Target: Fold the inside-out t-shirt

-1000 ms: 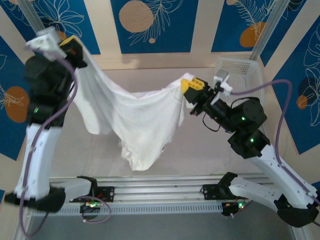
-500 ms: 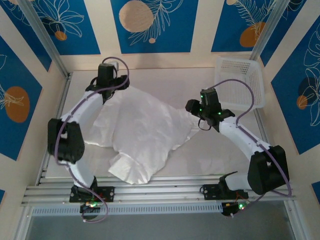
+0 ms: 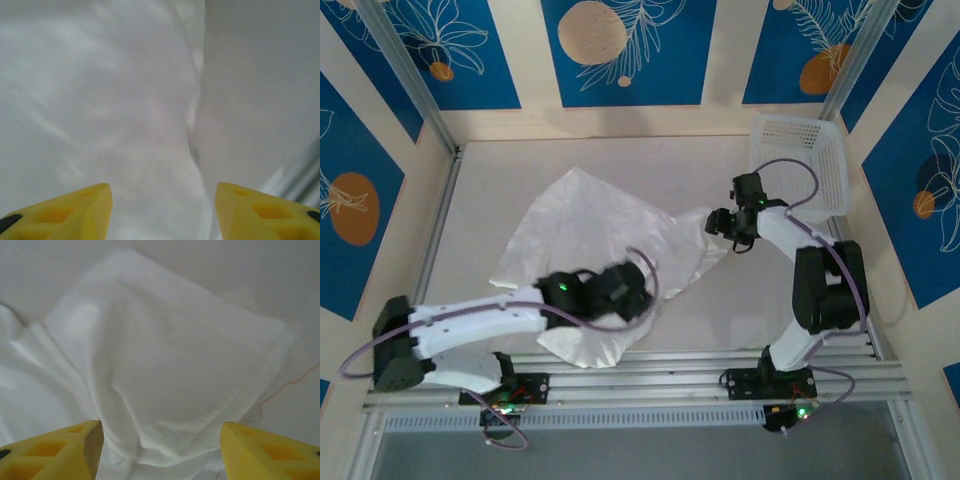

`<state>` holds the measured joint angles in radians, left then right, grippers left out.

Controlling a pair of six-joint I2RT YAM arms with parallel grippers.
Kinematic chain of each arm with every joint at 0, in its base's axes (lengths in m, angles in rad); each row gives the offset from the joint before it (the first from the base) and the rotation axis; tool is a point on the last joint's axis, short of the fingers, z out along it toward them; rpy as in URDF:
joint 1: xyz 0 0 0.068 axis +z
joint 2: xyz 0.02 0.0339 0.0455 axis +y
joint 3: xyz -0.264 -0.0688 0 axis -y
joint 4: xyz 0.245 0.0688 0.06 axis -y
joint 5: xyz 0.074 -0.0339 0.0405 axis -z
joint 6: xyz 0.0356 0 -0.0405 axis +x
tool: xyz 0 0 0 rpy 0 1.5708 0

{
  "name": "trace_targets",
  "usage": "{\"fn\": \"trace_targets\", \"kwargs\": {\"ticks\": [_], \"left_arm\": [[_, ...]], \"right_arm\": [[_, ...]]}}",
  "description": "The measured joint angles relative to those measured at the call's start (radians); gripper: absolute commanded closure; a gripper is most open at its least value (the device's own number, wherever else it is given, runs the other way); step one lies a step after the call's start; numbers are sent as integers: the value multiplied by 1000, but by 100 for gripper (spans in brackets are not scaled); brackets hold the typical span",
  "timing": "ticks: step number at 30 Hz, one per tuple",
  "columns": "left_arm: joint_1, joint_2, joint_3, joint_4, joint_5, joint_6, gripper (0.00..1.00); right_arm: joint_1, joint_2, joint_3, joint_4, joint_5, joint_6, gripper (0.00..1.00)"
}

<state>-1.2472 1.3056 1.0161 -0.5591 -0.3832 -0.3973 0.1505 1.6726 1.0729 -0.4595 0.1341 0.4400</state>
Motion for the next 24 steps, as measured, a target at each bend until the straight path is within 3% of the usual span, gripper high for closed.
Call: {"fn": "trace_targets", "kwargs": {"ticks": [3,10,17,18,20,21,24], "left_arm": [[-84,46,-97,-65,22,-91,38],[-100,-32,-289,-93,87,-270,25],[-100,-23,-342,-74,203,-252,26],[-100,-7,-342,-68,217,-244,35],[-100,29,-342,-59,232,-229,93],[-100,51,-341,-61,230,-220,100],[-92,91,-325,-97,202,-196,100]], "right_arm": [[39,48,7,-41,0,-3,36],[172,-2,-32,-71,19,2,34],[196,-142,-105,-89,27,16,32],[196,-145,-105,-87,31,16,32],[194,-144,-105,-85,40,13,30],[192,-143,-105,-86,44,6,29],[190,-137,-88,-95,66,-47,27]]}}
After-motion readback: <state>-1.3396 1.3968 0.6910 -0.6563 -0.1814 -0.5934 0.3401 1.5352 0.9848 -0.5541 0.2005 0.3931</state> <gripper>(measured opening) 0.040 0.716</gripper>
